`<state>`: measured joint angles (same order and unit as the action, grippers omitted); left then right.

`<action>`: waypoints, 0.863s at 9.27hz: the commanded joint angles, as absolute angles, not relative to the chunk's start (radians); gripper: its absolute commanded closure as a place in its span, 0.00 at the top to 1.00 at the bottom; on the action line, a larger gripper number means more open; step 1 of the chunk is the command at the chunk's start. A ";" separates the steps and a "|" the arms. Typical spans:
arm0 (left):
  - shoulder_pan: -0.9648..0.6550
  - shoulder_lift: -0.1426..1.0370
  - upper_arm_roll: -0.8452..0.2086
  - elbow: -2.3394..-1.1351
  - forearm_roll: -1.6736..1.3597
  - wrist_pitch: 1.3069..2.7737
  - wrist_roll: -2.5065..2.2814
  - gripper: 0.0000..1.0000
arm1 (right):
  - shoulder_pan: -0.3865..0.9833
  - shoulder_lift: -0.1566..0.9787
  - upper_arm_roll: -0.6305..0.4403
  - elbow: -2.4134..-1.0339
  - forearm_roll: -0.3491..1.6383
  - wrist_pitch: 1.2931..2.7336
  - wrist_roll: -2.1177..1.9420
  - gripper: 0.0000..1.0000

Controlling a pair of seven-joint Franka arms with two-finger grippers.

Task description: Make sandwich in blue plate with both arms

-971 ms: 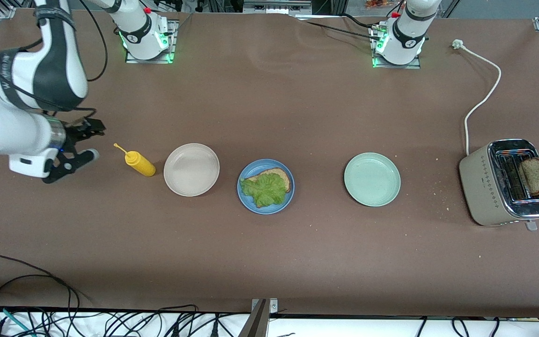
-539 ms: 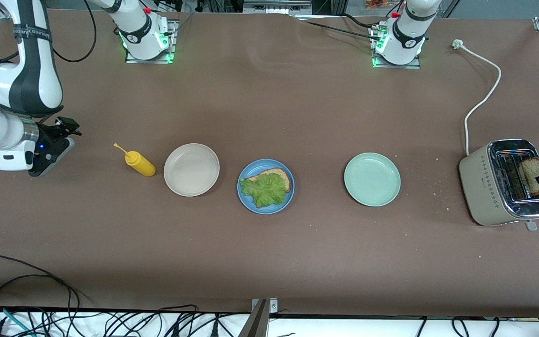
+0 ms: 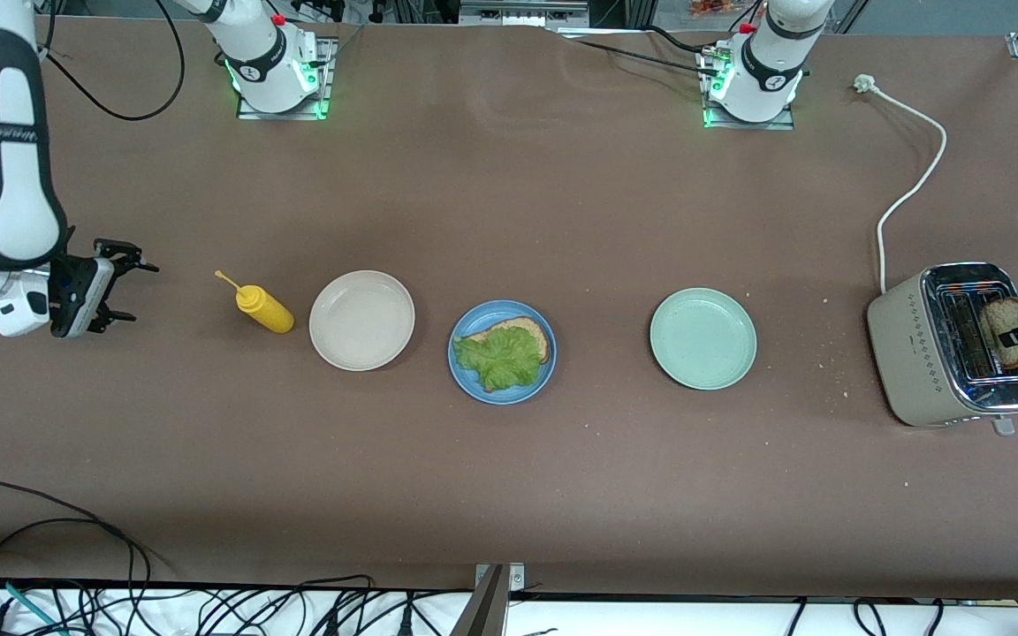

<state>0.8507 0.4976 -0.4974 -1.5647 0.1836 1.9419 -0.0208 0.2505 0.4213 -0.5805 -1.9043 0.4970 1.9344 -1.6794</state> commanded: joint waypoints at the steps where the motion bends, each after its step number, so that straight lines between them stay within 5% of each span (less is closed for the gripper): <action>1: 0.853 0.509 -0.500 -1.565 0.206 1.939 -0.022 0.14 | 0.183 0.535 -0.571 -1.859 0.760 1.880 -1.960 1.00; 2: 0.851 0.509 -0.500 -1.566 0.239 1.936 -0.021 0.00 | 0.169 0.567 -0.571 -1.855 0.869 1.832 -2.045 1.00; 8: 0.842 0.434 -0.531 -1.548 0.276 1.841 -0.018 0.00 | 0.106 0.736 -0.568 -1.839 1.201 1.576 -2.486 1.00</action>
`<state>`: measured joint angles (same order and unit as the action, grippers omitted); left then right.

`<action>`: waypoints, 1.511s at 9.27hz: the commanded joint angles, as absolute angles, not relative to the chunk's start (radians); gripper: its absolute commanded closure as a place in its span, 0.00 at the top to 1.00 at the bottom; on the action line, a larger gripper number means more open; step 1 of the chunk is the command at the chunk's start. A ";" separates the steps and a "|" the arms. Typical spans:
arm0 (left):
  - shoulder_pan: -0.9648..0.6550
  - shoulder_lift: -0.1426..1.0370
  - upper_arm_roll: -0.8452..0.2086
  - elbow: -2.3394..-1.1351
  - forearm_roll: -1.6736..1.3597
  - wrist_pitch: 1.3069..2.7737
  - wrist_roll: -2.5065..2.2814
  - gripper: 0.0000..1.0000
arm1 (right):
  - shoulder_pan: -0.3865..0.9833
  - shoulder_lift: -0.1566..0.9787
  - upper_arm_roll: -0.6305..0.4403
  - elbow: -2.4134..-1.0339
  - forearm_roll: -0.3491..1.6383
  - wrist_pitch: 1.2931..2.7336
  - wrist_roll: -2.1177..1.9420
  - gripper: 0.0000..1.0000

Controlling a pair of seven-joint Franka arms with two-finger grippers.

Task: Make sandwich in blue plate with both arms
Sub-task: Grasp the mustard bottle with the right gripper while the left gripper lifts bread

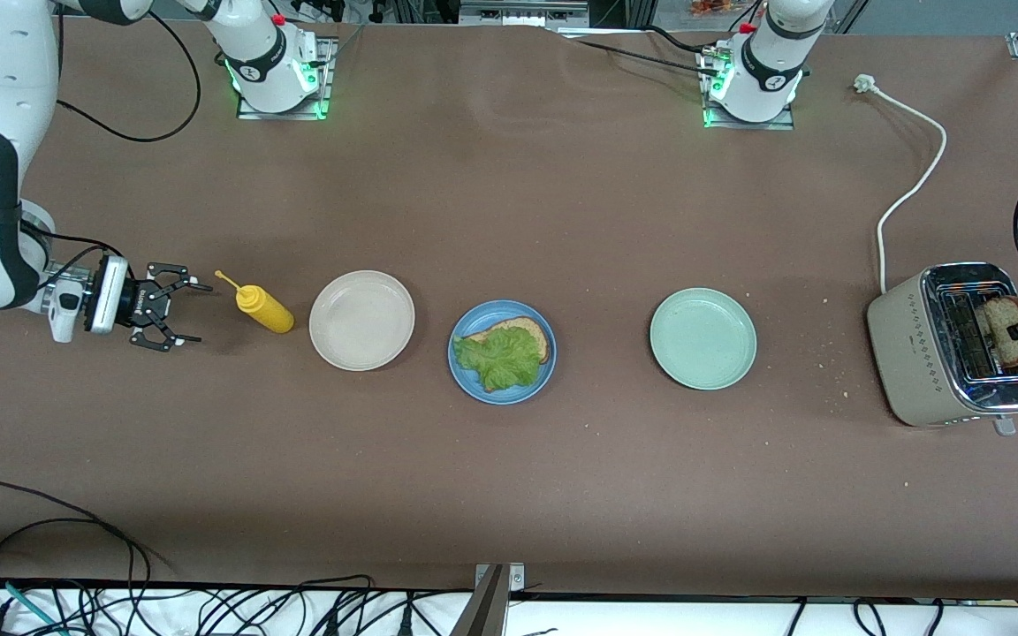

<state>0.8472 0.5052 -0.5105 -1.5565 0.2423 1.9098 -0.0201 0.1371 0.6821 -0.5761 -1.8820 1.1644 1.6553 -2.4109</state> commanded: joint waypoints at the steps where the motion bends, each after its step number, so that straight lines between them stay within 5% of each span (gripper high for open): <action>1: 0.844 0.395 -0.547 -1.548 0.276 1.807 -0.017 0.00 | 0.095 0.762 -0.568 -1.835 1.210 1.524 -2.553 1.00; 7: 0.844 0.209 -0.606 -1.545 0.116 1.680 -0.031 0.00 | 0.055 0.914 -0.520 -1.767 1.376 1.325 -2.669 1.00; 9: 0.844 0.210 -0.667 -1.546 -0.045 1.648 -0.150 0.00 | 0.014 0.919 -0.422 -1.766 1.400 1.318 -2.668 1.00; 13: 0.712 0.281 -0.770 -1.555 -0.250 1.658 -0.492 0.00 | 0.015 0.927 -0.391 -1.752 1.402 1.298 -2.660 1.00; 14: 0.662 0.314 -0.770 -1.558 -0.300 1.699 -0.555 0.00 | 0.014 0.927 -0.374 -1.746 1.402 1.299 -2.660 0.89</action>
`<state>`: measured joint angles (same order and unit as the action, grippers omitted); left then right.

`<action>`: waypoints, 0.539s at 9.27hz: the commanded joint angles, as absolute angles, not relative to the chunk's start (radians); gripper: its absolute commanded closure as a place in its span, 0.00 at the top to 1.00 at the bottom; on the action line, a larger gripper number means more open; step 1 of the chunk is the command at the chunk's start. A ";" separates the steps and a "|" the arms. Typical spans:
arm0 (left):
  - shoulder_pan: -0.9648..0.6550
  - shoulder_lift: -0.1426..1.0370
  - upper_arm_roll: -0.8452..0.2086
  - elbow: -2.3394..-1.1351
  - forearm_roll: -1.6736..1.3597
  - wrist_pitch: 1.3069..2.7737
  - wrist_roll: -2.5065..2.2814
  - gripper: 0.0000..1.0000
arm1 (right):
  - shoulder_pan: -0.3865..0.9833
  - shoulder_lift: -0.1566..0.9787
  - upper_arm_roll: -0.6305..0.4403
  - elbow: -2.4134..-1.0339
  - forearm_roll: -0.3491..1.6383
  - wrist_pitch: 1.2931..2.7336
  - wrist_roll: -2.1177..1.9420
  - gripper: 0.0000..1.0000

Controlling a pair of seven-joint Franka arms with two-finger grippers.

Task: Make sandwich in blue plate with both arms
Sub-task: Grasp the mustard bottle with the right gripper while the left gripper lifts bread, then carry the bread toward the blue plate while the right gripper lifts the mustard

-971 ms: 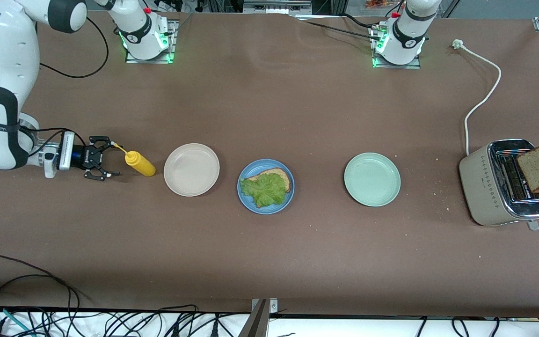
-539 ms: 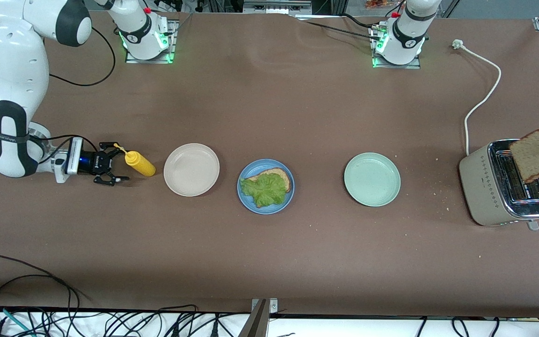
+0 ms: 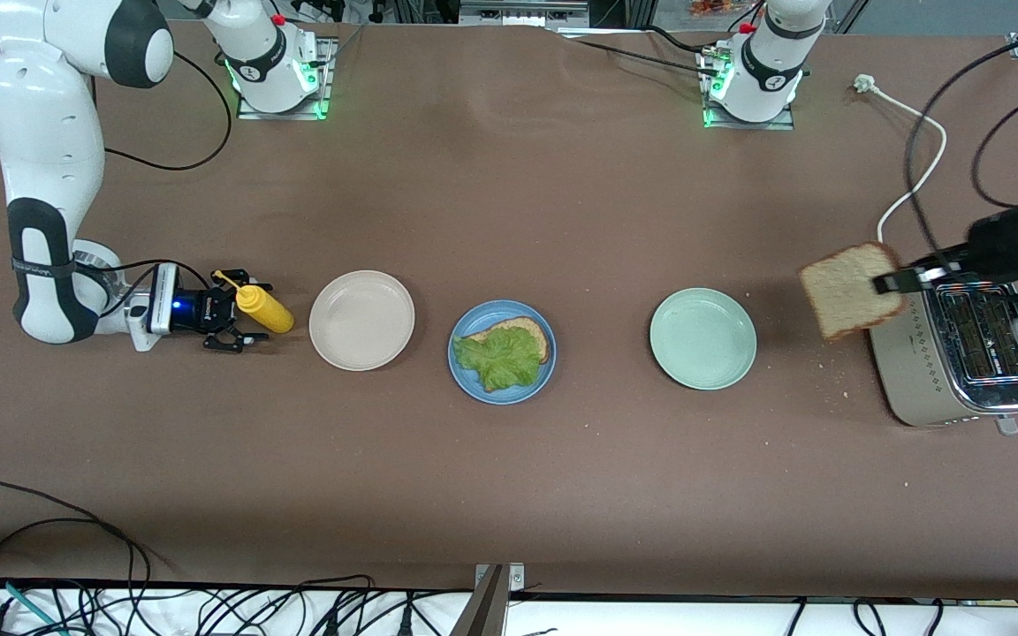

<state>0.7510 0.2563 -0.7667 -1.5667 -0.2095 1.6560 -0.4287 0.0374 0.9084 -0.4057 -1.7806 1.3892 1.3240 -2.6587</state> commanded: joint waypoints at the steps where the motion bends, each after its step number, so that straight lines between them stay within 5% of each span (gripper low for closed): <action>1: 0.588 0.343 -0.770 -1.568 -0.320 1.765 -0.628 0.00 | 0.015 0.927 -0.374 -1.729 1.401 1.299 -2.658 0.49; 2: 0.519 0.366 -0.769 -1.581 -0.321 1.843 -0.709 0.00 | 0.015 0.923 -0.374 -1.711 1.388 1.298 -2.652 0.15; 3: 0.464 0.389 -0.770 -1.595 -0.321 1.924 -0.776 0.00 | 0.015 0.920 -0.377 -1.703 1.373 1.298 -2.649 0.00; 5: 0.372 0.451 -0.770 -1.612 -0.343 2.049 -0.860 0.00 | 0.021 0.910 -0.388 -1.669 1.321 1.308 -2.564 0.00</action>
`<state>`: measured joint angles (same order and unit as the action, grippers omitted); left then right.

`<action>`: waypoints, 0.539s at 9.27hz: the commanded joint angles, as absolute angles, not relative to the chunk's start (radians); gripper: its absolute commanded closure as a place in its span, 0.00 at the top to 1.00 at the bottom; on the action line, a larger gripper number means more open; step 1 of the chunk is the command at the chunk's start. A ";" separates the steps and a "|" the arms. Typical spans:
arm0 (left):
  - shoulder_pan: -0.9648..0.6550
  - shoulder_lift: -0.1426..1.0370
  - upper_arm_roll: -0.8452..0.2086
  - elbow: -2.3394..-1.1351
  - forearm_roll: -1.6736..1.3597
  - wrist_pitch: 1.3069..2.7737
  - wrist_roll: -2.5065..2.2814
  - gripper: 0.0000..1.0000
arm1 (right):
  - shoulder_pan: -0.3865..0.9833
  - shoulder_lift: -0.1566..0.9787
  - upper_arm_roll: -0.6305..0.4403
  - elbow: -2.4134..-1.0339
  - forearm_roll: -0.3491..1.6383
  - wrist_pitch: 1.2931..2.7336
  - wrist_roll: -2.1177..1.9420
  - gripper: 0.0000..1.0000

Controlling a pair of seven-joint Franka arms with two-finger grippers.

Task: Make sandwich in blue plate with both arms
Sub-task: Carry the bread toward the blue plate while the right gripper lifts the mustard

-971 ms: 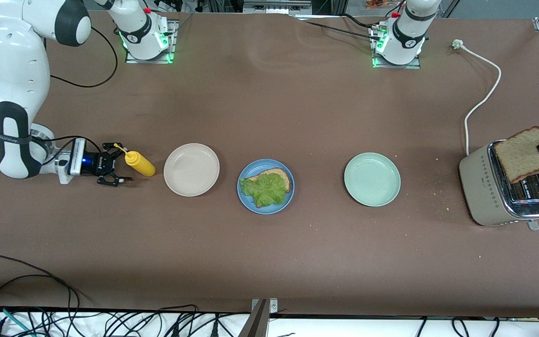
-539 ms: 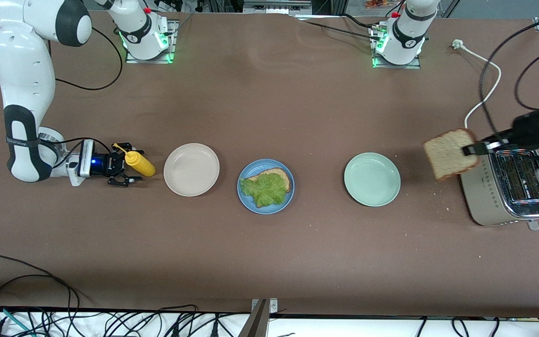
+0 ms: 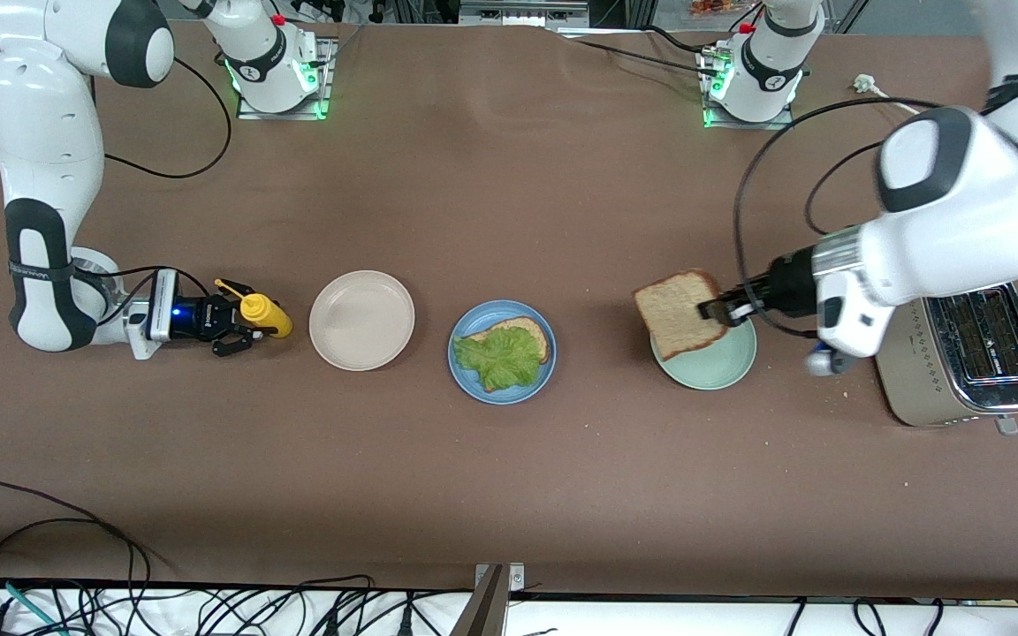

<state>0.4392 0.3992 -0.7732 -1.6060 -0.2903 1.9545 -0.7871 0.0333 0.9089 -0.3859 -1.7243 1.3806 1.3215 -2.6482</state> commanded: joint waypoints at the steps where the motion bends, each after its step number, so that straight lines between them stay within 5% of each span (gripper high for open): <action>1: 0.314 0.477 -0.769 -1.621 -0.347 2.118 -0.906 0.00 | 0.029 0.904 -0.402 -1.629 1.277 1.313 -2.496 0.00; 5: 0.148 0.549 -0.759 -1.693 -0.337 2.440 -1.037 0.00 | 0.173 0.839 -0.504 -1.536 1.187 1.347 -2.191 0.00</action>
